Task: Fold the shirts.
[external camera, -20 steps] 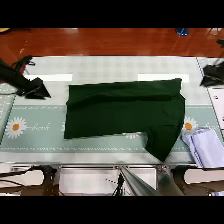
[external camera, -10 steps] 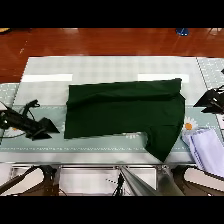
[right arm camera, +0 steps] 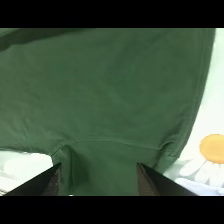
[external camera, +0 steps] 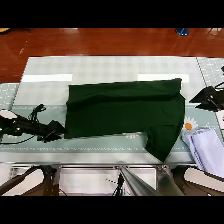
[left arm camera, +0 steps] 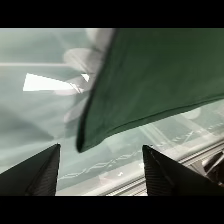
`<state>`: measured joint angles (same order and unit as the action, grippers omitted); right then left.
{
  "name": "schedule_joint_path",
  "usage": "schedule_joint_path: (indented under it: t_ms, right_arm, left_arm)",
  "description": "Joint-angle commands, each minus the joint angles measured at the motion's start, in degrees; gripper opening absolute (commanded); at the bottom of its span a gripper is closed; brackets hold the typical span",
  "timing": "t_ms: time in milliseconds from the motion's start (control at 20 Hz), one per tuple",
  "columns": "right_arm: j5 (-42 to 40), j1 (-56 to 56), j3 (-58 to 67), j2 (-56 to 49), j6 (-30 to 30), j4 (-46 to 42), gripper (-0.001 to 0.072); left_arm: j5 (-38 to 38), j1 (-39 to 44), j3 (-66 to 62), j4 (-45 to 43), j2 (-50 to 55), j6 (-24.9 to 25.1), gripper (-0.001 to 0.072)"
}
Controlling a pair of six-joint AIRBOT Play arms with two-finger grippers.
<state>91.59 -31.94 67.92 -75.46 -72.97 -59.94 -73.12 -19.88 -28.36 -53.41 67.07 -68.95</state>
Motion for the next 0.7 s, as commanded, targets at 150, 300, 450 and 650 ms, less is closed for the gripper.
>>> schedule_joint_path:
  t_ms: [150,300,450,650]
  right_arm:
    - [0.2,0.0,-0.1,2.7,0.2,0.6,0.0534]
    - [0.5,0.0,-0.1,4.6,-0.7,-5.1,0.0535]
    - [1.2,0.0,-2.8,4.6,-2.4,-13.7,0.0535]
    - [-2.4,0.0,-14.3,4.6,0.0,-12.3,0.0556]
  left_arm:
    - [9.3,11.6,0.3,4.4,5.7,-3.7,0.0129]
    - [9.1,11.6,0.3,3.7,6.3,-3.5,0.0022]
    - [7.1,9.7,0.3,3.3,5.6,-1.8,0.0022]
    - [6.4,6.9,0.3,3.3,4.7,0.0,0.0022]
